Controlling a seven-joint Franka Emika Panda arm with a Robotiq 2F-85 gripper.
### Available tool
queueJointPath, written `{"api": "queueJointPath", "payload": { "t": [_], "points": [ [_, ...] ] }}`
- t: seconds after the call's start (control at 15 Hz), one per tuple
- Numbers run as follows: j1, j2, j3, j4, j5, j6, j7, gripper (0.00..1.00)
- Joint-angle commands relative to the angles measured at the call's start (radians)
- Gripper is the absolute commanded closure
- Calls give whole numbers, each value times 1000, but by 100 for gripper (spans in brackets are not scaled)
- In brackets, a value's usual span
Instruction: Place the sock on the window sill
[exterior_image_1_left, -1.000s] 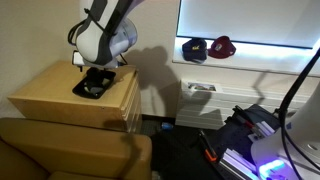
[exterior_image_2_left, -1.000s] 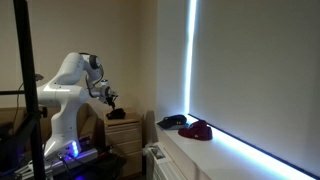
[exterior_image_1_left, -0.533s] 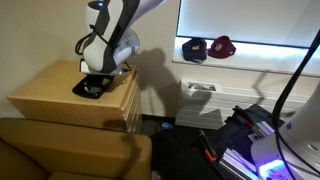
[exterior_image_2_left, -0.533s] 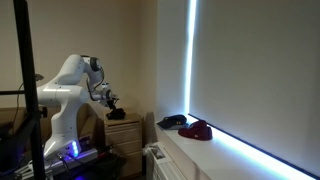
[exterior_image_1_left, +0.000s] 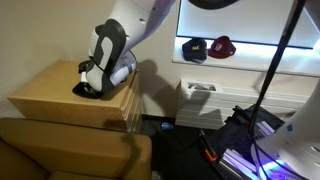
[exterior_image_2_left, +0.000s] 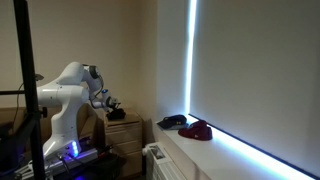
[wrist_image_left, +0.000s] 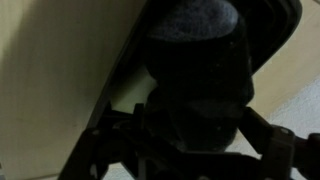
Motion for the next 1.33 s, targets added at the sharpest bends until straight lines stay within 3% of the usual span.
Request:
{"api": "queueJointPath", "payload": {
  "t": [0.0,0.33,0.6,0.87,1.0,1.27],
  "points": [
    [25,72,-38,88,93,0,-32,34],
    [13,99,-31,129,152,-41,-34,69],
    [-8,17,-3,102,170,-122,-29,97],
    [3,-149,-13,20,147,-307,11,98],
    [-37,-254,31,-12,120,-452,9,98],
    [-70,-433,1,-73,12,-702,125,98]
  ]
}}
